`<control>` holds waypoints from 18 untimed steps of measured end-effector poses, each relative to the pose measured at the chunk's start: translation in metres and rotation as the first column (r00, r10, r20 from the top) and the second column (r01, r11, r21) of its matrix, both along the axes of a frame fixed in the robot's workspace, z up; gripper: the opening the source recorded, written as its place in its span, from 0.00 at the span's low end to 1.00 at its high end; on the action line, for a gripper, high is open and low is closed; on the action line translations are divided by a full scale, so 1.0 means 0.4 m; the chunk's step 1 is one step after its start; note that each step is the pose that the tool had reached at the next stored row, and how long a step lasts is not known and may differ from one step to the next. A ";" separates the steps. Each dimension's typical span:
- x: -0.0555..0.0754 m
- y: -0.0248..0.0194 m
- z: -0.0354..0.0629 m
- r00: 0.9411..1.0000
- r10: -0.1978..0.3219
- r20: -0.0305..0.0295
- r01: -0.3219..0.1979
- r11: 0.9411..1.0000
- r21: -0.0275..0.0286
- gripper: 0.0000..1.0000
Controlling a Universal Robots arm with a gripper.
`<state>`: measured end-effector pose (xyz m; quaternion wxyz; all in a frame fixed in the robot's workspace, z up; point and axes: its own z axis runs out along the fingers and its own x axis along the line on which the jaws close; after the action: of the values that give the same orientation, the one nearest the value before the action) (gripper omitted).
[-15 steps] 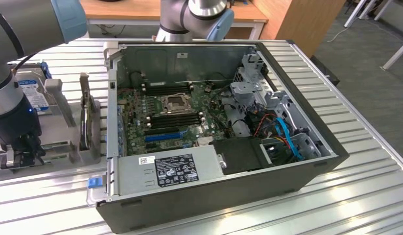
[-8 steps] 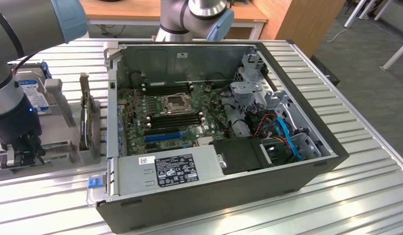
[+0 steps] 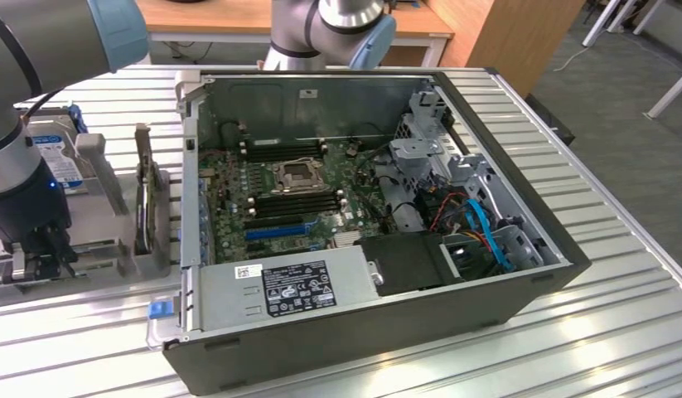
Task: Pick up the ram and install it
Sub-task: 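Pick up the ram and move it above insertion slot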
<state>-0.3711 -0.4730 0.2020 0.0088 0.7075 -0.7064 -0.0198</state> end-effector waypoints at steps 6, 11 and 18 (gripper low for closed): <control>0.000 0.000 -0.009 1.000 0.000 0.000 0.000 1.000 0.000 0.29; 0.000 -0.002 -0.009 1.000 0.000 0.000 0.000 1.000 0.000 0.29; 0.001 -0.007 -0.009 1.000 0.000 0.000 0.000 1.000 0.000 0.29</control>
<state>-0.3706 -0.4759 0.1985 0.0087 0.7075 -0.7064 -0.0198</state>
